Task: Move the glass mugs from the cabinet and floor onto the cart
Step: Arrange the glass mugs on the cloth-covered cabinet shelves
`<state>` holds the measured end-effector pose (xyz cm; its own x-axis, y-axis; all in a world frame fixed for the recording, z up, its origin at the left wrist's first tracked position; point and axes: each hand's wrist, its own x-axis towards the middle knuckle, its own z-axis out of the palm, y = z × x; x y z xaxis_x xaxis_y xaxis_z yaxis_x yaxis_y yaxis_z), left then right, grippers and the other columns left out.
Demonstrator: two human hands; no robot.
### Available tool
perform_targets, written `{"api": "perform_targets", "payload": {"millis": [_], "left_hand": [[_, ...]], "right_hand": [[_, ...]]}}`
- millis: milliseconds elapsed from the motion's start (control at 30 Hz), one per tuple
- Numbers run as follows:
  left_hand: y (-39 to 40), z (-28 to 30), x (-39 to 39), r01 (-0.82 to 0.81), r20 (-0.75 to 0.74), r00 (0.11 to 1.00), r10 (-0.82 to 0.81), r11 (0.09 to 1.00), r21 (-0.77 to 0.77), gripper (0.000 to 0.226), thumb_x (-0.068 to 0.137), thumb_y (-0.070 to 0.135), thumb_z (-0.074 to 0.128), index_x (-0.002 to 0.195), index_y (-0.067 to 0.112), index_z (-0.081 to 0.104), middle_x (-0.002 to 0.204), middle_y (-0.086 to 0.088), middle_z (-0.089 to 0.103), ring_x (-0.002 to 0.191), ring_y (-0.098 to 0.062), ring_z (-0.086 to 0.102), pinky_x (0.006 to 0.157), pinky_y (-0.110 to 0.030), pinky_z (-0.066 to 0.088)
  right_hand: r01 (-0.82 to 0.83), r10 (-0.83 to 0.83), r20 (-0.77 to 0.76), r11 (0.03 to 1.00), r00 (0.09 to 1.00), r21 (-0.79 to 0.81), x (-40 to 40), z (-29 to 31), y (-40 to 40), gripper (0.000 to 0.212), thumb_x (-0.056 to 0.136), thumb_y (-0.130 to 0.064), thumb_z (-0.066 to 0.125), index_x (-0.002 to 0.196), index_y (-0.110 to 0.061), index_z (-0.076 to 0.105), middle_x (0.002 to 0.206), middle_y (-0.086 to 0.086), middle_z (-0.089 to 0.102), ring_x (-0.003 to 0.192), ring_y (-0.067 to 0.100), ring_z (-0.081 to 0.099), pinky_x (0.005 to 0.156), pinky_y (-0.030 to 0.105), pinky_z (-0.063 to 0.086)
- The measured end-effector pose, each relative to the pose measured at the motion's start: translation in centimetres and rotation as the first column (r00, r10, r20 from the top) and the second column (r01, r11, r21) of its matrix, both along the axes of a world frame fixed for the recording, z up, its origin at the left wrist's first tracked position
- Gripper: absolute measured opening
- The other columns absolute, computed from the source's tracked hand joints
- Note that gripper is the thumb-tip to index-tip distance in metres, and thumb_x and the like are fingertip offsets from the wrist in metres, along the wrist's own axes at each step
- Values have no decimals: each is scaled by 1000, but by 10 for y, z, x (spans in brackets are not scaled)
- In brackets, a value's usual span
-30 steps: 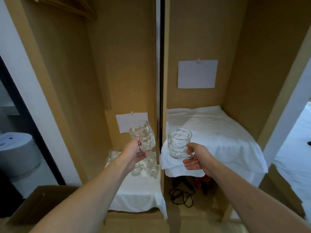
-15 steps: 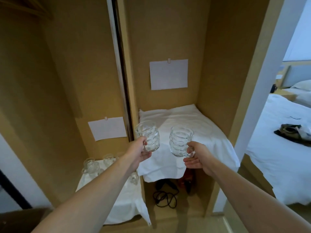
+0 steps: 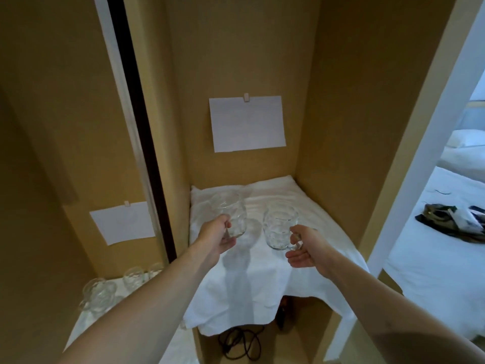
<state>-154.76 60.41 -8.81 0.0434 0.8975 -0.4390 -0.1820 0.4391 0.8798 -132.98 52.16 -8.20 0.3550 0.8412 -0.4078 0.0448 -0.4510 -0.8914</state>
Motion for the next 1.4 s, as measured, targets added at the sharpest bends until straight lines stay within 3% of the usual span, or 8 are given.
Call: {"api": "perform_targets", "payload": {"millis": [233, 367, 533, 700, 833, 1067, 1233, 1400], "left_hand": [[69, -12, 8, -73, 31, 997, 74, 997, -32, 26, 98, 29, 60, 79, 11, 57, 83, -10, 44, 89, -29, 52, 86, -41, 56], [99, -18, 9, -86, 62, 994, 88, 996, -36, 22, 99, 29, 59, 85, 11, 59, 87, -11, 50, 91, -29, 53, 77, -35, 56], [137, -30, 14, -131, 59, 989, 135, 989, -64, 21, 98, 30, 62, 88, 11, 61, 91, -8, 53, 93, -28, 54, 93, -41, 54], [179, -45, 19, -216, 68, 973, 220, 975, -59, 16, 97, 26, 64, 98, 11, 64, 101, -3, 60, 100, -26, 58, 89, -38, 56], [215, -51, 27, -287, 57, 955, 292, 955, -78, 21, 98, 25, 63, 112, 10, 64, 98, 0, 61, 89, -20, 55, 86, -36, 55], [269, -59, 43, -397, -3, 916, 401, 907, -143, 17, 97, 24, 64, 99, 7, 65, 94, -3, 59, 82, -16, 55, 92, -36, 54], [290, -71, 47, -430, 14, 900, 436, 892, -138, 15, 96, 23, 65, 93, 8, 65, 95, -5, 61, 91, -20, 59, 95, -39, 55], [303, -76, 48, -445, 51, 890, 454, 887, -125, 10, 96, 17, 65, 87, 12, 65, 90, -4, 60, 88, -17, 58, 99, -37, 52]], "right_hand": [[-23, 23, -18, 1000, 1000, -8, 5, -9, 76, 34, 96, -37, 55, 81, -7, 59, 83, 26, 71, 68, 33, 66, 63, 35, 61], [-48, 48, -22, 998, 999, -27, 6, -17, 116, 34, 95, -37, 56, 83, -7, 59, 84, 26, 71, 70, 33, 67, 65, 37, 61], [-69, 64, -69, 995, 996, -75, 4, -26, 169, 32, 96, -36, 56, 84, -7, 58, 96, 30, 70, 76, 34, 66, 69, 37, 59], [-113, 104, -103, 990, 989, -89, 9, -35, 230, 34, 96, -37, 57, 81, -7, 56, 90, 25, 64, 74, 32, 63, 68, 35, 57], [-164, 151, -118, 981, 982, -107, 15, -42, 283, 35, 96, -38, 57, 79, -7, 57, 93, 28, 66, 78, 34, 64, 72, 38, 57], [-245, 229, -119, 960, 966, -137, 25, -64, 356, 37, 96, -40, 57, 80, -6, 60, 96, 28, 69, 82, 35, 67, 76, 40, 59], [-281, 263, -138, 950, 955, -137, 25, -78, 390, 38, 95, -39, 58, 77, -6, 61, 94, 27, 71, 78, 33, 67, 74, 38, 59], [-317, 300, -147, 941, 943, -118, 18, -82, 409, 37, 96, -37, 57, 75, -6, 60, 93, 25, 72, 82, 33, 68, 82, 42, 58]]}}
